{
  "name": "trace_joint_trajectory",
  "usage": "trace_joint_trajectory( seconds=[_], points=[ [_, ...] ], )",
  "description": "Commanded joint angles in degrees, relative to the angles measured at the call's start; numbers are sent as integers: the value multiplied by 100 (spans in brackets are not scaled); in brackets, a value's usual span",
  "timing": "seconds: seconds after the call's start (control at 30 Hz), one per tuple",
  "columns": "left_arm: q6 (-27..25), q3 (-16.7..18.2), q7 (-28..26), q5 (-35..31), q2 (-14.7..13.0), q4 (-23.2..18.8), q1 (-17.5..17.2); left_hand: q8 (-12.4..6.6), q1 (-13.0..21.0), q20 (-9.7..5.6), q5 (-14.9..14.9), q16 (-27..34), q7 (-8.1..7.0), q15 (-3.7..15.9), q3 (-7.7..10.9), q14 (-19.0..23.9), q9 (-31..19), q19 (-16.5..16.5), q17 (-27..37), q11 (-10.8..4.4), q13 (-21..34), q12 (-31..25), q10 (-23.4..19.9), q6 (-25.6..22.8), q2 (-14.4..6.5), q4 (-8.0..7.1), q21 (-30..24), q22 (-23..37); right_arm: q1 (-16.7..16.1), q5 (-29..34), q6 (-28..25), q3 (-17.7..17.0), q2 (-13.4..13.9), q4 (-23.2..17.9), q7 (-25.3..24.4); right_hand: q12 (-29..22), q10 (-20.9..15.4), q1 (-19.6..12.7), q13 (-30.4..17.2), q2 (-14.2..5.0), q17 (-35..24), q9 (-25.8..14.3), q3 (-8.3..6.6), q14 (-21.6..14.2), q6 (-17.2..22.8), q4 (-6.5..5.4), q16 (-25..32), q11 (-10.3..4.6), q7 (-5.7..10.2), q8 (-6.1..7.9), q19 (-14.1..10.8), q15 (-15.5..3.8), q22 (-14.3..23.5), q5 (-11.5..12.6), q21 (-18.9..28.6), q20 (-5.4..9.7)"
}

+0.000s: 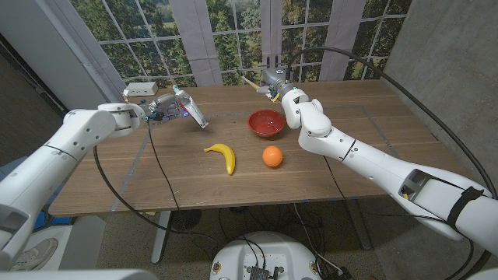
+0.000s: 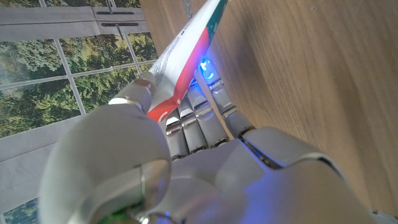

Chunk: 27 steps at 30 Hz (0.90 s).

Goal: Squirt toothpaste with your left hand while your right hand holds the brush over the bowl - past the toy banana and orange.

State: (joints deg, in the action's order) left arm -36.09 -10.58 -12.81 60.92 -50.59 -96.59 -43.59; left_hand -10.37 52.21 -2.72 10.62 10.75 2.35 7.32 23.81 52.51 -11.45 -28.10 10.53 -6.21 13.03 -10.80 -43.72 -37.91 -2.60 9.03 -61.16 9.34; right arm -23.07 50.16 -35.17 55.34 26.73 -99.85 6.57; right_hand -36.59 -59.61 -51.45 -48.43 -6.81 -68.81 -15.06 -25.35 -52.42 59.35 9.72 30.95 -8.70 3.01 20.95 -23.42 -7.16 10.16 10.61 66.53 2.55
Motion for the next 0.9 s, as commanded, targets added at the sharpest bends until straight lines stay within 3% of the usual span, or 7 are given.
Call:
trace_joint_trajectory(
  seconds=[0.03, 0.23, 0.47, 0.63, 0.73, 0.8, 0.9],
  points=[
    [-334, 39, -251, 195, -60, -51, 28, 41, -73, -195, 24, -45, 10, 422, 87, -290, -3, 132, 20, 65, -19, 31, 207, 230, 37, 40, 124, 19, -26, 52, -24, 0, 8, -85, 30, -4, -218, -104, -12, -104, -14, -19, -419, -60, 147, -112, -6, -235, 100, 36, 8, -517, 3, 28, 33, 421],
    [-504, 83, -473, 349, -18, -69, 45, 58, -92, -43, 28, -61, 167, 135, 182, -844, 7, 372, 31, 205, -51, 53, 650, 702, 60, 57, 339, 25, -45, 73, -45, -9, 14, -122, 53, 3, -227, -105, 1, -97, -18, -22, -415, -68, 146, -109, 1, -241, 94, 34, 7, -518, 3, 29, 34, 416],
    [-690, 206, -705, 686, 85, -21, 47, 67, -159, 120, 27, -12, 589, -56, 438, -1289, 28, 578, 55, 497, -82, 33, 1082, 1204, -347, -44, 566, 26, -75, 64, -26, -38, 31, -155, 40, 3, -228, -102, -5, -100, -14, -21, -416, -68, 146, -113, -2, -244, 94, 30, 5, -520, 2, 31, 35, 414],
    [-708, 287, -875, 852, 124, -54, -11, 93, -256, 226, 8, -49, 766, -275, 530, -1675, 49, 864, 13, 666, -112, 54, 1487, 1654, -357, 6, 783, 25, -79, 79, -28, -50, 42, -181, 54, 8, -225, -102, -2, -99, -14, -21, -416, -66, 146, -112, -3, -223, 98, 27, 6, -520, 2, 32, 34, 417],
    [-733, 325, -1020, 943, 140, -98, -41, 103, -324, 350, -5, -69, 871, -491, 497, -2309, 70, 1228, -2, 860, -150, 93, 2155, 2243, -252, 67, 1057, 25, -82, 89, -33, -55, 46, -196, 65, 5, -224, -101, -11, -99, -14, -17, -415, -68, 148, -114, -1, -239, 99, 24, 14, -518, 2, 32, 33, 415],
    [-718, 355, -1002, 1017, 149, -88, -59, 68, -396, 529, -7, -49, 983, -816, 317, -2992, 89, 1643, -21, 1171, -197, 85, 2951, 2944, -151, 59, 1400, 29, -84, 87, -30, -61, 46, -198, 72, 6, -220, -100, -14, -98, -14, -26, -415, -68, 145, -115, -2, -240, 101, 26, 14, -517, 2, 32, 33, 421],
    [-713, 369, -1085, 1072, 145, -117, -86, 62, -459, 698, 2, -65, 994, -1107, 127, -3709, 97, 2126, -49, 1289, -232, 69, 3601, 3563, -93, 43, 1840, 29, -92, 91, -35, -65, 44, -196, 72, 7, -244, -106, 0, -93, -18, -28, -414, -74, 152, -108, 4, -239, 95, 29, 3, -522, 2, 32, 37, 417]
  ],
)
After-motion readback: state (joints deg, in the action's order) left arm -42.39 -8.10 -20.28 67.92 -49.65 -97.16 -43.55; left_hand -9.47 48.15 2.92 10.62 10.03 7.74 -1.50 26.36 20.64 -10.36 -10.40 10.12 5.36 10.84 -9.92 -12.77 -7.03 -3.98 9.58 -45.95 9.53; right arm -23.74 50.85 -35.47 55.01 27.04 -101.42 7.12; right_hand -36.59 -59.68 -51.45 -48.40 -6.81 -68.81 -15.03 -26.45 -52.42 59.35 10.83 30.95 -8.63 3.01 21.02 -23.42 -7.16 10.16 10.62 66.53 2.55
